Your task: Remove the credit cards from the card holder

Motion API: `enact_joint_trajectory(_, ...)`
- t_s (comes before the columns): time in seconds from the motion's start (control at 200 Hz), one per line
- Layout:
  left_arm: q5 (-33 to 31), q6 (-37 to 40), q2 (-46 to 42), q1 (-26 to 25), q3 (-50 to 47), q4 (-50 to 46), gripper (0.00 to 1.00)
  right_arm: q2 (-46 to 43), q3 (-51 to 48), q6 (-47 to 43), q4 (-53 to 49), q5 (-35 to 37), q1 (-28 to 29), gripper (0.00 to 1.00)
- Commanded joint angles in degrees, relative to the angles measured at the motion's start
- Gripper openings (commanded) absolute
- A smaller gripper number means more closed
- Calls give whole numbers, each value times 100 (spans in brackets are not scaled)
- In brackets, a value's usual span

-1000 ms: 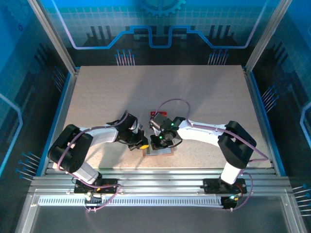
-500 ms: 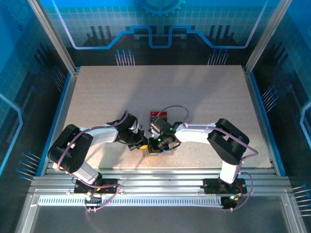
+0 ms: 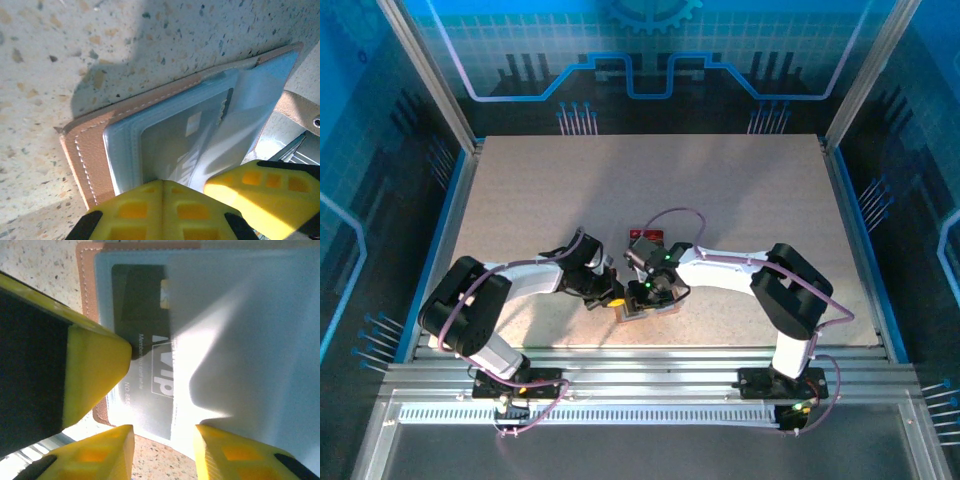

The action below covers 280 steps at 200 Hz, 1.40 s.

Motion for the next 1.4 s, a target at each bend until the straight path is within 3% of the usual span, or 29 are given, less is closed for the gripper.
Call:
enact_joint_trajectory(0.0,-86,170,38,-25,56,-315,0,-12,298,-162,-647,516,146,39)
enact_joint_trajectory(0.21,-88,170,24,-19,65,-331,0,228,854,-358,-1471,1283,355,44)
enact_joint_trajectory(0.4,-92,170,34,-26,65,-324,0,302,993,-406,-1615,1419,465,47)
enact_joint_trajectory(0.58,-77,161,29,-20,89,-332,0,41,654,-358,-1205,1042,422,38)
enact_joint_trajectory(0.79,-84,161,21,-26,100,-337,0,-195,278,-500,-1045,1201,357,37)
enact_joint_trajectory(0.885,-80,168,-6,-22,113,-355,0,-228,232,-556,-815,926,257,35)
enact_joint_trajectory(0.97,-101,183,-7,-22,135,-395,0,-319,37,-386,-189,233,62,19)
enact_joint_trajectory(1.045,-104,178,-6,-20,135,-387,0,-349,-204,-112,460,-323,-146,12)
enact_joint_trajectory(1.201,-108,161,4,-22,118,-381,0,-265,-479,263,1280,-901,-508,8)
enact_joint_trajectory(1.396,-115,161,-17,-26,106,-386,0,132,-261,231,1328,-1206,-663,7)
